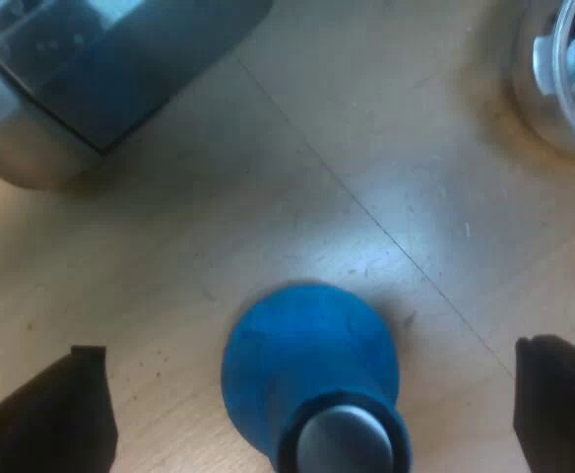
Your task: Grind coffee beans and then tamp
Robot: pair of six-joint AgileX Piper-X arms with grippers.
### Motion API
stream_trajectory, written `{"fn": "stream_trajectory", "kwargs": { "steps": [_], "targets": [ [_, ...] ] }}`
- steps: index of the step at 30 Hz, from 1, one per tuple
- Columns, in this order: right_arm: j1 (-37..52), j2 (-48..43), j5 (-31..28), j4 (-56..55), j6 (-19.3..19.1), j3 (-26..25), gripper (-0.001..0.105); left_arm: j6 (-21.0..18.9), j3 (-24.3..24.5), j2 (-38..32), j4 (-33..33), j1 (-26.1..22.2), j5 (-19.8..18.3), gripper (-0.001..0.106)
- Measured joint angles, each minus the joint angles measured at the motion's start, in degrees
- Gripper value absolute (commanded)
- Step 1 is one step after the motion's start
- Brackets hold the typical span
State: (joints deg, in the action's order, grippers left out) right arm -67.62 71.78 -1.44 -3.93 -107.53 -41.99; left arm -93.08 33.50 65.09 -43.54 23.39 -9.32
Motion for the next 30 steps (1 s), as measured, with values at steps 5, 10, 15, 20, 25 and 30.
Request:
{"fn": "stream_trajectory", "kwargs": {
  "steps": [5,10,15,20,25,30],
  "targets": [
    [0.0,0.0,0.0,0.0,0.0,0.0,0.062,0.0,0.0,4.3,0.6,0.0,0.0,0.083],
    [0.0,0.0,0.0,0.0,0.0,0.0,0.062,0.0,0.0,6.2,1.5,0.0,0.0,0.083],
    [0.0,0.0,0.0,0.0,0.0,0.0,0.062,0.0,0.0,6.5,2.0,0.0,0.0,0.076],
    [0.0,0.0,0.0,0.0,0.0,0.0,0.062,0.0,0.0,6.5,1.5,0.0,0.0,0.036],
    [0.0,0.0,0.0,0.0,0.0,0.0,0.062,0.0,0.2,6.5,-0.2,0.0,0.1,0.0],
    [0.0,0.0,0.0,0.6,0.0,0.0,0.062,0.0,0.6,6.2,-2.7,0.0,0.1,0.0]
  ]
}}
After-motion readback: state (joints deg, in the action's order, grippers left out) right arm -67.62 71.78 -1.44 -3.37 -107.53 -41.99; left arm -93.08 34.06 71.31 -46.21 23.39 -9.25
